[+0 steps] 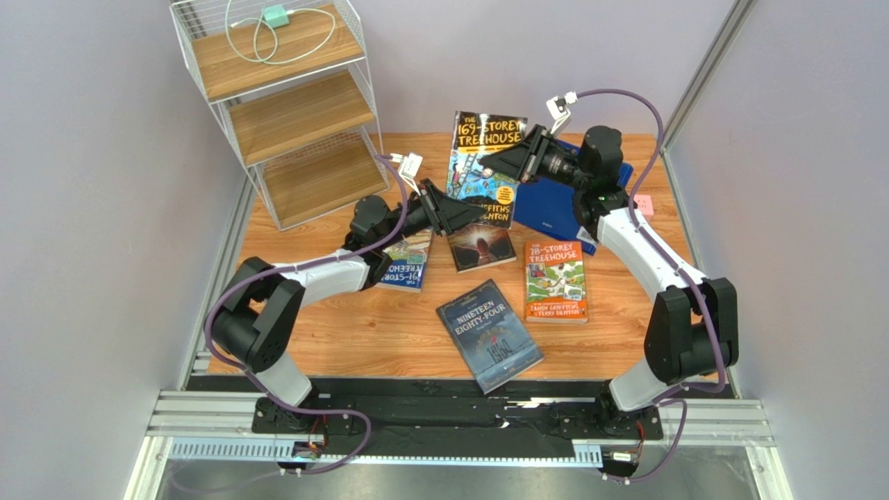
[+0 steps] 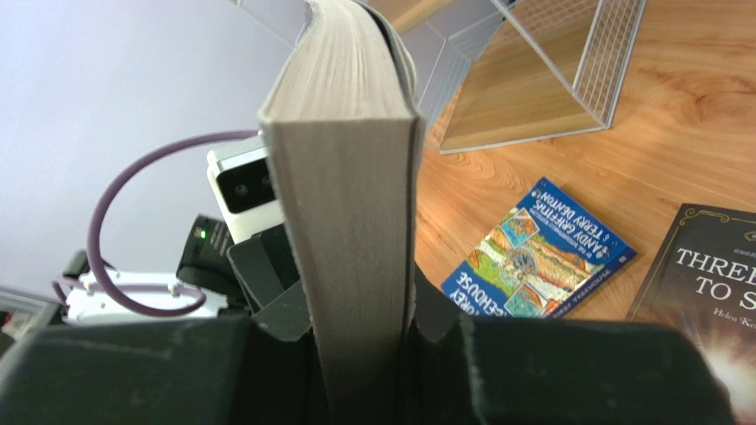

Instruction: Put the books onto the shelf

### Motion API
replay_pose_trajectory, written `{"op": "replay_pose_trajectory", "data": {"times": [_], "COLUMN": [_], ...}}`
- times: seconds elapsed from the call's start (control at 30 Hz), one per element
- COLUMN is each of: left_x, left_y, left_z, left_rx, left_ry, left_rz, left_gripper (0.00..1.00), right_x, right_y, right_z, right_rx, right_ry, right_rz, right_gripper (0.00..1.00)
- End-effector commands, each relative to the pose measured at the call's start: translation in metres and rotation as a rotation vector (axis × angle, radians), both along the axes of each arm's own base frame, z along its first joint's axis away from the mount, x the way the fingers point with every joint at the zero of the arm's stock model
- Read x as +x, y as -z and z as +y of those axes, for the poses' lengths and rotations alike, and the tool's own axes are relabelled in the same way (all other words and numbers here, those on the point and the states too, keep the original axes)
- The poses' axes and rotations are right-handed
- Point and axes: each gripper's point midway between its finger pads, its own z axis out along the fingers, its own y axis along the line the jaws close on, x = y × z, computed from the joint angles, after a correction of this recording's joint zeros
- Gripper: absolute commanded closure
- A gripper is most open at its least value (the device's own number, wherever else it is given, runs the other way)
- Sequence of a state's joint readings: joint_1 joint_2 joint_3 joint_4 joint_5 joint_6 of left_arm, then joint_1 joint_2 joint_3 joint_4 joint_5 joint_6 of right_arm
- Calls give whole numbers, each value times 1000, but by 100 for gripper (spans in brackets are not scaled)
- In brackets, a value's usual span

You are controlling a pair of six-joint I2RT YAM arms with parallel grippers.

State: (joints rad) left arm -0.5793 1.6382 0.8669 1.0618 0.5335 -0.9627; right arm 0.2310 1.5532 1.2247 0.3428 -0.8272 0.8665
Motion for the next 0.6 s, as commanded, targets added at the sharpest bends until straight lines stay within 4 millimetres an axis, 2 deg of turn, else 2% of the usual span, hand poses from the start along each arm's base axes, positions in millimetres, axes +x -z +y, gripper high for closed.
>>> {"op": "replay_pose_trajectory", "data": {"times": [0.0,0.03,0.1,0.13,0.23,0.27,0.3,0.33,0.37,0.5,0.57], "left_x": [-23,-23,-24,-22,-21,-20,-18,-18,-13,2,3], "left_y": [-41,-43,-43,-41,-38,-37,-38,-39,-40,-46,-46], "left_z": [-10,-10,-12,-11,-11,-10,-7,-2,5,44,64], "left_rx": [-31,-33,-33,-28,-17,-16,-20,-26,-33,-85,-66], "left_ry": [95,98,109,106,97,90,71,53,21,-172,-239], "left_rz": [-138,-141,-136,-128,-111,-106,-100,-87,-78,-30,-7], "left_gripper": [62,79,97,100,100,100,100,100,100,100,100], "right_x": [-10,-11,-10,-10,-6,-4,2,5,6,4,1], "right_y": [-15,-14,-14,-14,-13,-18,-8,-6,-3,9,15], "right_z": [12,13,12,13,13,12,10,8,6,-9,-17], "right_rx": [1,1,1,2,-10,-18,-41,-63,-75,-133,-170], "right_ry": [-51,-54,-48,-50,-43,-32,0,17,28,142,181], "right_rz": [-65,-65,-66,-68,-59,-66,-13,-17,-10,4,-9], "right_gripper": [100,100,100,100,100,96,86,72,60,50,47]}}
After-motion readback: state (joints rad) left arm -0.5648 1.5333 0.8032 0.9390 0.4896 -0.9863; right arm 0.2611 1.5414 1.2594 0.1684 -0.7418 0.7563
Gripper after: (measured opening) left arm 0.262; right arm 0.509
